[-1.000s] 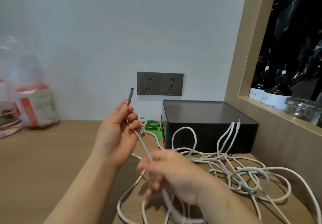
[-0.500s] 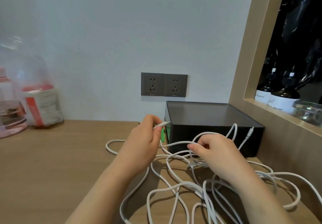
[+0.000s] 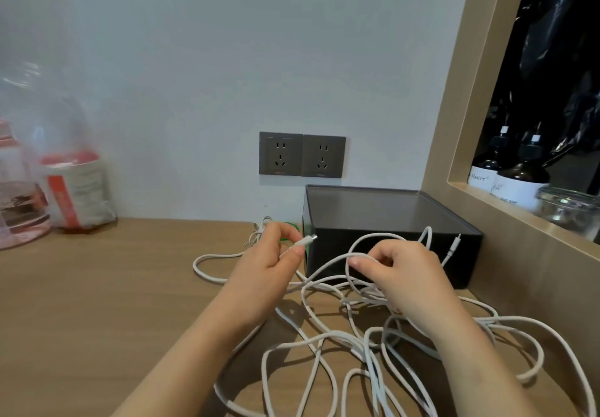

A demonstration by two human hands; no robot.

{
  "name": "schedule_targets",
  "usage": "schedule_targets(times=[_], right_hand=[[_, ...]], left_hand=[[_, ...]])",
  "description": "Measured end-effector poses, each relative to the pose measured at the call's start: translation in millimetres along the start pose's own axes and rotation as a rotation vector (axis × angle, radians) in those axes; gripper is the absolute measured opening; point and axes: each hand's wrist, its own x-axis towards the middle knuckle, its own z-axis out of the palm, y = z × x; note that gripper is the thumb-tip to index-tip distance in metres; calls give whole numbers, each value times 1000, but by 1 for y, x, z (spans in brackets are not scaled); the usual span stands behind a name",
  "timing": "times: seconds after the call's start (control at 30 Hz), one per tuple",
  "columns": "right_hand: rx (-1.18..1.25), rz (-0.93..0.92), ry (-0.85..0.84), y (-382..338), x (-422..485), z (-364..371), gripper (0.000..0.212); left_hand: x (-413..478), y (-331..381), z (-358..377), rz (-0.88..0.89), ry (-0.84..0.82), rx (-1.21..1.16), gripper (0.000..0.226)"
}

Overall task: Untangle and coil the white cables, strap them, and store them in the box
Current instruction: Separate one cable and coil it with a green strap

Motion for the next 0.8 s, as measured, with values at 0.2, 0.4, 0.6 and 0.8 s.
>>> schedule_targets(times=[0.2, 0.4, 0.6, 0.8], right_hand=[[47, -112, -19, -2, -2, 14, 31], [144, -165, -69, -10, -6, 19, 21], [313, 34, -285, -13, -11, -6, 7], [116, -40, -15, -12, -6, 14, 15]], left_hand=[[-2, -6, 4, -8, -178, 78, 21], [-3, -7, 6, 83, -28, 280, 19], [7, -15, -2, 101, 115, 334, 27], [6, -6, 5, -384, 70, -542, 33]])
